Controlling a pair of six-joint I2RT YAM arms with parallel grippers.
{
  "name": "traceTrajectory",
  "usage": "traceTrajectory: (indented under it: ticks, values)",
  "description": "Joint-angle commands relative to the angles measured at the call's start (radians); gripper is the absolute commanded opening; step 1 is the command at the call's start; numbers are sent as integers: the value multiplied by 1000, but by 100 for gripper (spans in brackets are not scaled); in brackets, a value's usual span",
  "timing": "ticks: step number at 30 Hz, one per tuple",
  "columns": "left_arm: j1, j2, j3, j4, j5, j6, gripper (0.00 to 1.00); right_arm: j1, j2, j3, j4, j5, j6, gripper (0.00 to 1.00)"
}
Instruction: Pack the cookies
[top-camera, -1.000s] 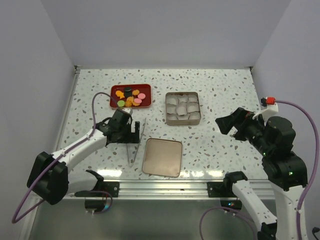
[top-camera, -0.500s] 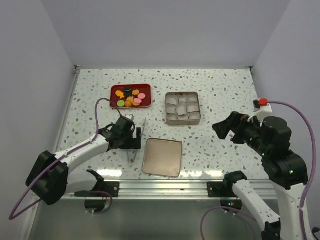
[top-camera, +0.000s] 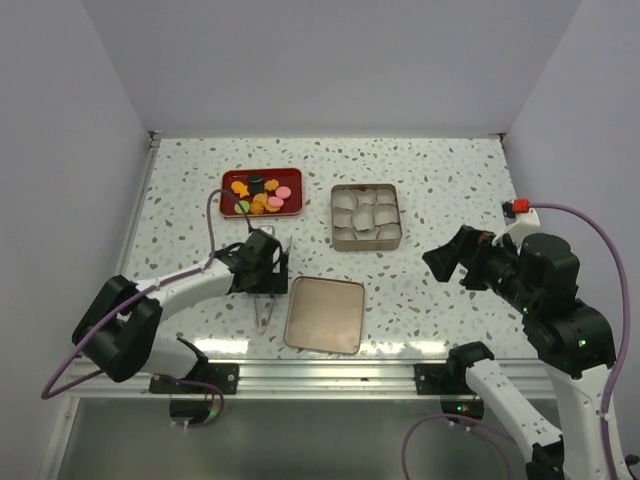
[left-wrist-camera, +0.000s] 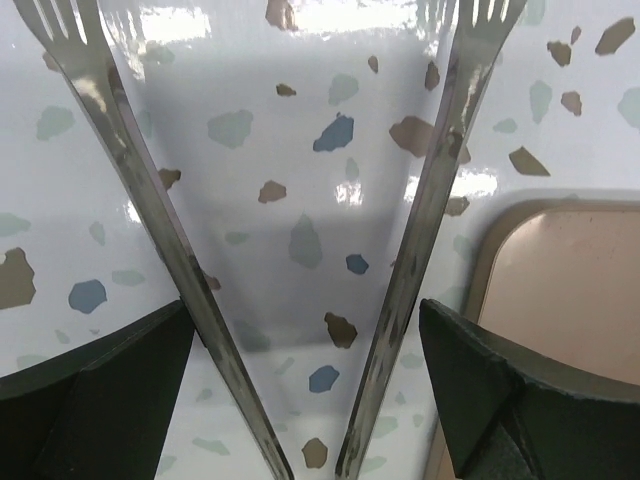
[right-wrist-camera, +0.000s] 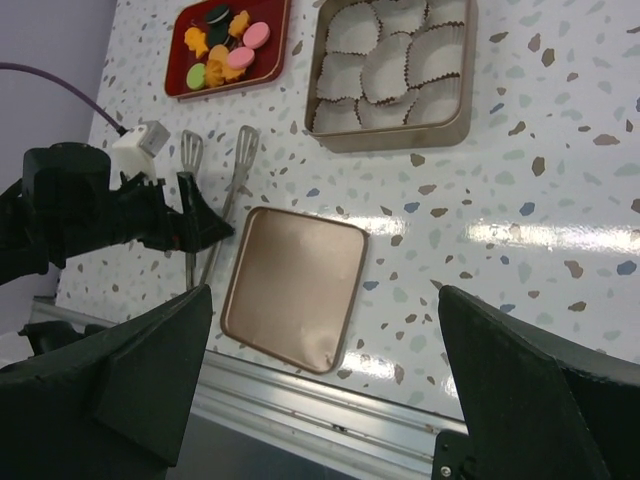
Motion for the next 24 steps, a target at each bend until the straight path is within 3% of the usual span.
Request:
traceTrajectory:
  ticks: [1, 3, 8, 15, 24]
  values:
    - [-10, 84, 11, 39, -24, -25, 100, 5, -11, 33, -29, 19, -27, 99]
    - [-13, 107, 18, 23, -47, -36, 99, 5, -11, 42, -38, 25, -31, 99]
    - [-18, 107, 5, -1, -79, -57, 85, 4, -3, 49, -35, 24, -34, 99]
    - [-18, -57, 33, -98, -100, -42, 68, 4, 28, 53, 0, -16, -18, 99]
    - [-16, -192, 242, -302, -50, 21, 66, 5, 147, 113, 80, -106, 5, 99]
